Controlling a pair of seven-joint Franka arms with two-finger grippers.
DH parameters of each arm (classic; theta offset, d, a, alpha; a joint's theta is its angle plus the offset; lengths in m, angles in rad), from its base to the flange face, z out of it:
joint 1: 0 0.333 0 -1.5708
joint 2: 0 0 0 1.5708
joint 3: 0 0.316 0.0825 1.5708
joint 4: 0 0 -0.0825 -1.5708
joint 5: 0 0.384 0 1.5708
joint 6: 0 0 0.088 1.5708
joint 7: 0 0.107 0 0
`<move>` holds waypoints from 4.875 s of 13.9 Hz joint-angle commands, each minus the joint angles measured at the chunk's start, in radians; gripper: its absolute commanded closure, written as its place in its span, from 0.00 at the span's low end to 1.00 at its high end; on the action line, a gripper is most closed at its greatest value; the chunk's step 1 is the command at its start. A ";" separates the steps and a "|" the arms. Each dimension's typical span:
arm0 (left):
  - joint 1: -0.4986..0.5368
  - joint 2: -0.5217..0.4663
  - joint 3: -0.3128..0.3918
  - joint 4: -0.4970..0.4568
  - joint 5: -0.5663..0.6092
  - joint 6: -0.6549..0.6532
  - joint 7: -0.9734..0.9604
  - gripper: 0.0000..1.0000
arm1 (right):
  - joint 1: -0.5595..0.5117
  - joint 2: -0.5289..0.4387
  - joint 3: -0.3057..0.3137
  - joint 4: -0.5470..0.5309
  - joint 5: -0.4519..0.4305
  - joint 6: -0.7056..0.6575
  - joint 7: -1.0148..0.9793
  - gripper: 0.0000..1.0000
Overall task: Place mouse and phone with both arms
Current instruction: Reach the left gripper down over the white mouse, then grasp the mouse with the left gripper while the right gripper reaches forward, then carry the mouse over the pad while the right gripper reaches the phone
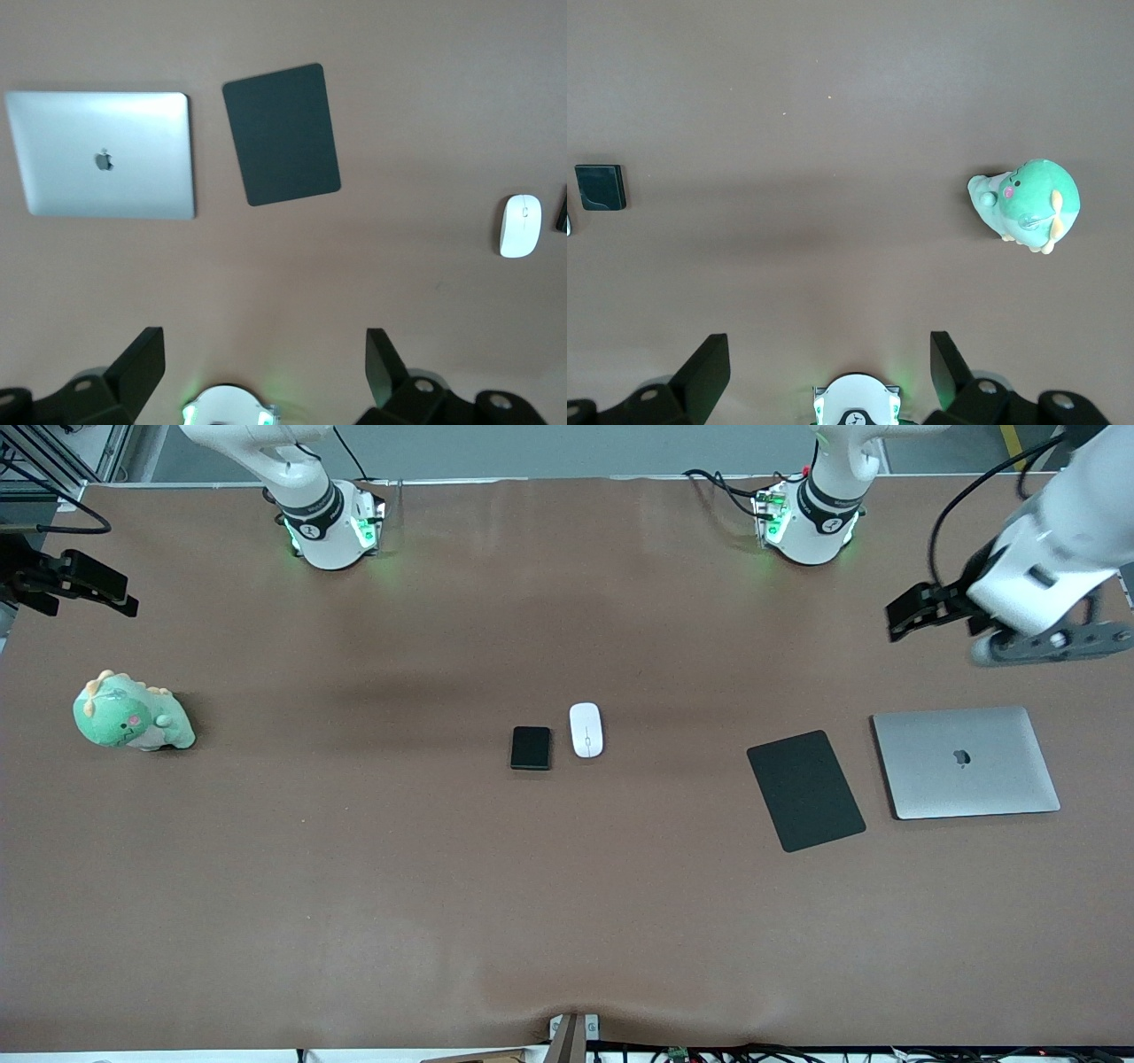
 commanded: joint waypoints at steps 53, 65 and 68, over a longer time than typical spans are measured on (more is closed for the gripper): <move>-0.249 0.509 -0.143 -0.018 0.311 0.445 -0.522 1.00 | 0.213 0.224 0.000 -0.085 0.131 0.154 0.241 0.00; 0.233 0.411 -0.145 -0.356 0.336 0.729 -0.120 1.00 | 0.391 0.357 0.001 -0.168 0.187 0.422 0.348 0.00; 0.256 0.422 -0.145 -0.462 0.340 0.893 -0.109 1.00 | 0.411 0.392 0.003 -0.168 0.210 0.476 0.348 0.00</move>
